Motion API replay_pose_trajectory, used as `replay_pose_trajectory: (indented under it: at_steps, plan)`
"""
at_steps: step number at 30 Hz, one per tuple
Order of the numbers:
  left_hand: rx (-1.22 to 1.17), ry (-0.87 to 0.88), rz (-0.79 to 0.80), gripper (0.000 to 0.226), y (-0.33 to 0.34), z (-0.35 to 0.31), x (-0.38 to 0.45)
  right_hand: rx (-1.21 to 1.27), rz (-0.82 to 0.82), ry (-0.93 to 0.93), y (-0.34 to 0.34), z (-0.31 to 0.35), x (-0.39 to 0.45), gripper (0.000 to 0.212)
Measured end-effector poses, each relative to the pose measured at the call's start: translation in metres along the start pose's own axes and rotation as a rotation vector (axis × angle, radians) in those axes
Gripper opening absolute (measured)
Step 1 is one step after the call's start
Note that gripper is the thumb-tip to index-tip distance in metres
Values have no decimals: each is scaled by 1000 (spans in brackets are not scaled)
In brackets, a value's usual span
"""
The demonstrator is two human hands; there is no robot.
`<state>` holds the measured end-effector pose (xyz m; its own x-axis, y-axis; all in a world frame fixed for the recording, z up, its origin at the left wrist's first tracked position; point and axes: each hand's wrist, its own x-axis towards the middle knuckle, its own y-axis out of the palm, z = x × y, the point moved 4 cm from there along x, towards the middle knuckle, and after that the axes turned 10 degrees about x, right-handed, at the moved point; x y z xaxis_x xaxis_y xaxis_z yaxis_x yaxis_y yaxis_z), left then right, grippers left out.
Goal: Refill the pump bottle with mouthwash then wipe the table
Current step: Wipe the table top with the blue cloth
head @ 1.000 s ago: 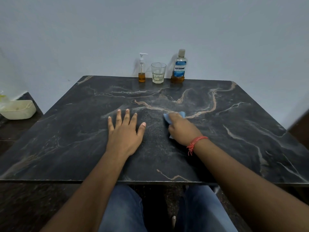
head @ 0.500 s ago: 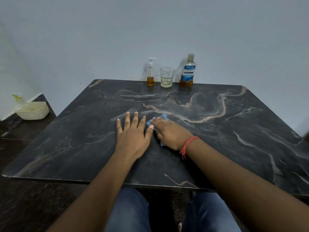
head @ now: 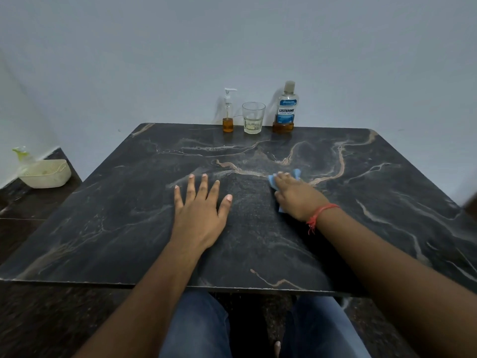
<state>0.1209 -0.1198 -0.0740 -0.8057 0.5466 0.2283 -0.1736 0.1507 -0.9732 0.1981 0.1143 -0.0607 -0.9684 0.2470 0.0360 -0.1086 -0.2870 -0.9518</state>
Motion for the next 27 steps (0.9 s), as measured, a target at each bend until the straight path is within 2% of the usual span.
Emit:
replay_pose_trajectory:
  at_steps: [2,4,5,8,10,14,18,22,25,27]
  plan:
    - [3,-1,2,80,1,0,0,63,33,3,-3,-6,-8,54]
    - [7,-3,-1,80,1,0,-1,89,-22,88,-15,-12,-18,52]
    - [4,-6,-3,80,0,1,-1,105,-41,65,-17,-3,-25,49]
    - [-6,-23,9,78,0,1,-1,152,60,-297,12,66,-62,54]
    - [-3,-30,13,77,0,1,-1,88,119,-449,28,92,-76,59]
    - [18,-31,-5,75,-5,4,-5,31,4,-284,19,96,-75,58]
    - [12,-64,-9,77,-9,18,-13,16,20,-508,44,144,-108,57]
    - [-24,-116,-8,76,-11,32,-15,10,-55,-368,46,153,-92,54]
    - [-42,-150,-2,75,-13,41,-14,19,-15,-483,63,182,-90,51]
    - [-51,-184,-2,75,-15,53,-16,2,-16,-450,61,181,-76,53]
